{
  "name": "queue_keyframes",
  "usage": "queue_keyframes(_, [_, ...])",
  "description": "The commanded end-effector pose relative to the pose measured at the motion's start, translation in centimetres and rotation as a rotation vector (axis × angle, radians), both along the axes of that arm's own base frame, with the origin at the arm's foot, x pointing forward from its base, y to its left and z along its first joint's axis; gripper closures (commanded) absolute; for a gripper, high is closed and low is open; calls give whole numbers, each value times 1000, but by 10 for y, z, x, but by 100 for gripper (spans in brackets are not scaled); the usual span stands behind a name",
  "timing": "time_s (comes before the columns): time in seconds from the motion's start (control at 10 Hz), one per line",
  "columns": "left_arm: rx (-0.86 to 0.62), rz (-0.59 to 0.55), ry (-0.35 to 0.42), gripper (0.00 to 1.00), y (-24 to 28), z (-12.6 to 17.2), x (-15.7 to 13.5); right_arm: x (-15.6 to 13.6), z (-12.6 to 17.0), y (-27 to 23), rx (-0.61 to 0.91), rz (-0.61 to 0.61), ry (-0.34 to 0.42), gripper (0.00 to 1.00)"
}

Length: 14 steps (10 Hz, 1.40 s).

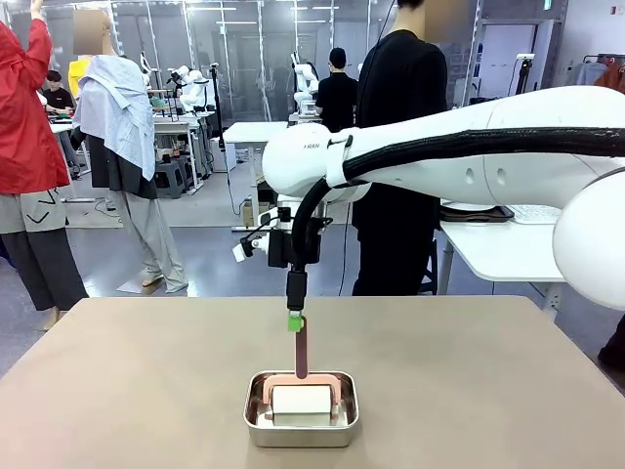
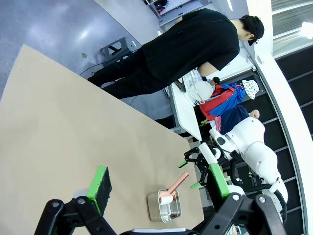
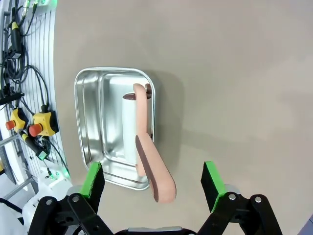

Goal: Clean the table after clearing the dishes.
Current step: When the right (or left) Handle tray is removed, use the right hand (or left hand) to clean the right (or left) side of the table with the Lint Roller.

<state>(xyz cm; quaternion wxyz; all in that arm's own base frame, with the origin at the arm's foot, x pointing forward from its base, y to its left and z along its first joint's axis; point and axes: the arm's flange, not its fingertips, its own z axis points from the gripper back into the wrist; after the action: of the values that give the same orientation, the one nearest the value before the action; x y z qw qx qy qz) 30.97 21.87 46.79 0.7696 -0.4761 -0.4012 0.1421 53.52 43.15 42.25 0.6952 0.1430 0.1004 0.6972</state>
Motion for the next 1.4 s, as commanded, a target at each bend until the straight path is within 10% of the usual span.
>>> queue_keyframes(0.0, [-5,-7,17,0,2,2,-3,-7,-5,8,-46,-9,-8,0])
queue_keyframes(1.3, [-5,-7,17,0,2,2,-3,-24,-38,-11,-44,48,-19,0])
